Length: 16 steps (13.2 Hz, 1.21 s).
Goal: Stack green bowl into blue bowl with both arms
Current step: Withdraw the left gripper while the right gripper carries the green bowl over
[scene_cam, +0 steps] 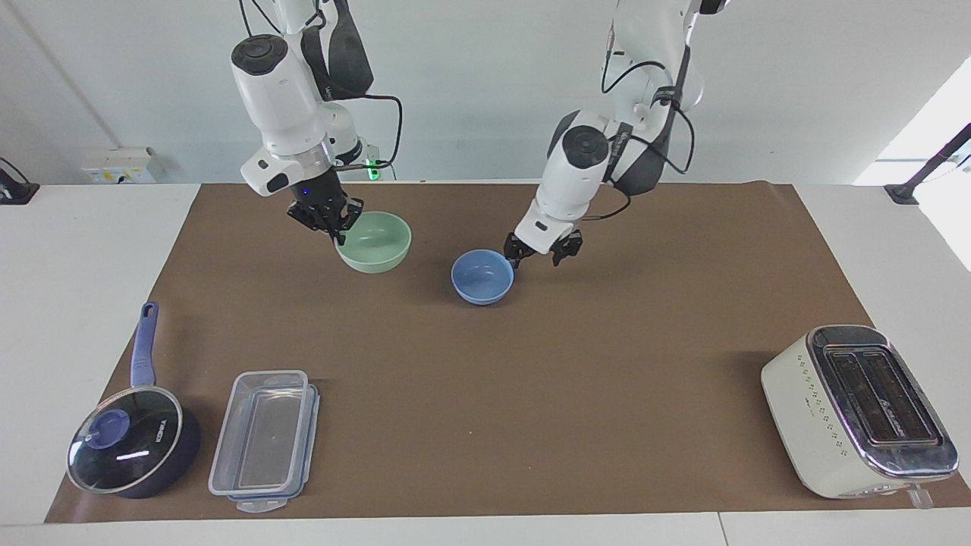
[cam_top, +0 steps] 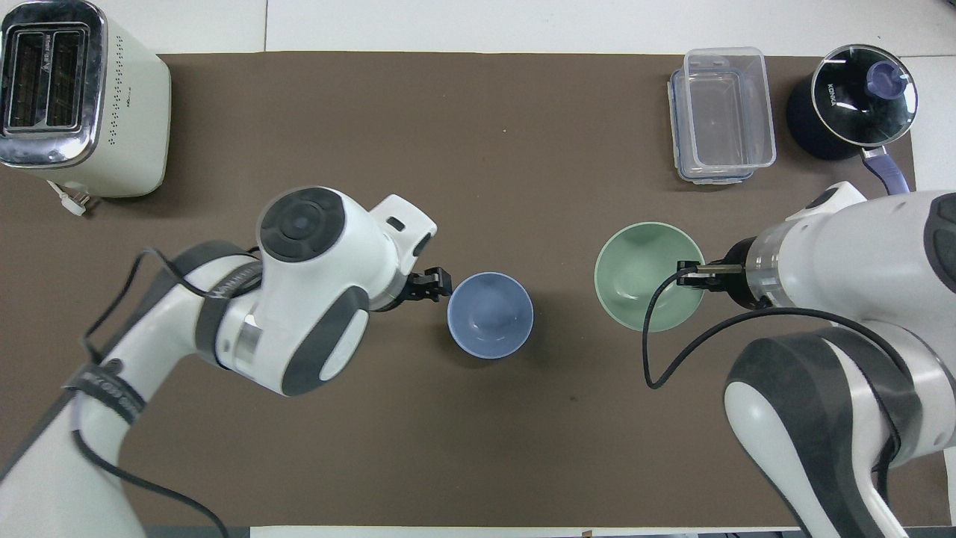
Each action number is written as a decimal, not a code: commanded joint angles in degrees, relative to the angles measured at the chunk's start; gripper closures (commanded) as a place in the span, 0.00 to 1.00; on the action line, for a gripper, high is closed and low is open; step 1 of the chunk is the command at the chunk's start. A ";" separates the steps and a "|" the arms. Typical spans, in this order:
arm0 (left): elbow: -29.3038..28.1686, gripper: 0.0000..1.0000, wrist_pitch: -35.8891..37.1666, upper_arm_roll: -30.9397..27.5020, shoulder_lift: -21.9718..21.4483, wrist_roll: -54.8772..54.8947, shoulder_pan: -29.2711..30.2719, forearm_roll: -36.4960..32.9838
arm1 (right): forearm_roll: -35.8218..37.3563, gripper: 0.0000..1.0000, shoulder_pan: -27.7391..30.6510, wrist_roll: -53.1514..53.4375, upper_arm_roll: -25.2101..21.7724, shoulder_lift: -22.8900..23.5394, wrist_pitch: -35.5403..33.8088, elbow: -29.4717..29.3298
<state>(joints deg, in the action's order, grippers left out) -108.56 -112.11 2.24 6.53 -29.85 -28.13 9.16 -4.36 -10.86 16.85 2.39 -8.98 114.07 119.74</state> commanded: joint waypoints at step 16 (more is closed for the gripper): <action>25.67 0.00 38.61 0.22 -3.19 23.44 19.51 -11.18 | -6.54 1.00 -16.21 8.91 -0.02 14.16 13.80 0.31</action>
<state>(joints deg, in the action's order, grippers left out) -85.98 -78.11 2.45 2.99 -7.81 -8.66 -0.27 -9.82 -26.87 26.27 2.45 4.45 125.49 119.76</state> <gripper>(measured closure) 0.000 0.952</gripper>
